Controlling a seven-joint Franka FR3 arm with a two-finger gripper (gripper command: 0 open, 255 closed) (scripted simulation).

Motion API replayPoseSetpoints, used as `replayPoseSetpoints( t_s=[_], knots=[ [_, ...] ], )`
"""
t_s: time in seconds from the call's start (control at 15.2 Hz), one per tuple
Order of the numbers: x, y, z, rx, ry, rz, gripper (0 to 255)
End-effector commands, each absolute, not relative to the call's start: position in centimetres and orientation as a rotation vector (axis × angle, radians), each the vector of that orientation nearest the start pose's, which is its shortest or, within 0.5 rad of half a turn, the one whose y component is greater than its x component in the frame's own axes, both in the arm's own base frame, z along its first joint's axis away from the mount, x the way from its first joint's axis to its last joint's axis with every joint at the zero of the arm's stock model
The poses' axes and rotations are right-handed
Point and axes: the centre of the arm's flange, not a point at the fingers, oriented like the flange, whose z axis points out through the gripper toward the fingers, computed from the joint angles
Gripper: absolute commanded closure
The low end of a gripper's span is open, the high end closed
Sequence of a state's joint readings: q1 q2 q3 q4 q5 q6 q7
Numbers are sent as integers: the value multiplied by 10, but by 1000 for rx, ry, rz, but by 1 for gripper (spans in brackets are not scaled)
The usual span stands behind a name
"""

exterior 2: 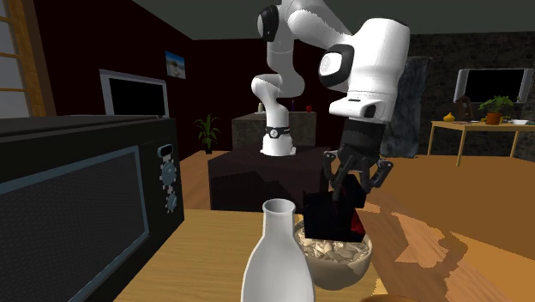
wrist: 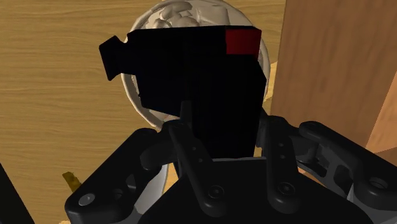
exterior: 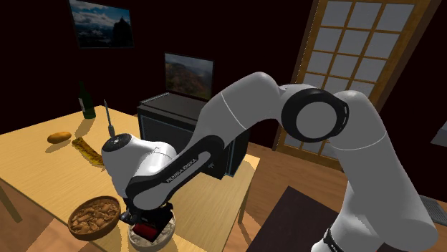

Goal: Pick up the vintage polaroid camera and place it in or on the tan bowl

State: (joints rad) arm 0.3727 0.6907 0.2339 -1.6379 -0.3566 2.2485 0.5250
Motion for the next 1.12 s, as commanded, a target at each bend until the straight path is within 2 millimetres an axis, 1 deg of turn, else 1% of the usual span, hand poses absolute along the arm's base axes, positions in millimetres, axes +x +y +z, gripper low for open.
replayPoseSetpoints(
  t_s=[0.0, 0.2, 0.26, 0.59, 0.79, 0.86, 1.06],
  knots=[
    [576, 364, 213, -3244, -433, -30, 255],
    [576, 364, 213, -3244, -433, -30, 255],
    [576, 365, 213, -3244, -433, -30, 0],
    [576, 364, 213, -3244, -433, -30, 0],
    [575, 369, 252, -3244, -433, -30, 0],
    [574, 371, 263, -3244, -433, -30, 0],
    [574, 371, 263, -3244, -433, -30, 0]
  ],
)
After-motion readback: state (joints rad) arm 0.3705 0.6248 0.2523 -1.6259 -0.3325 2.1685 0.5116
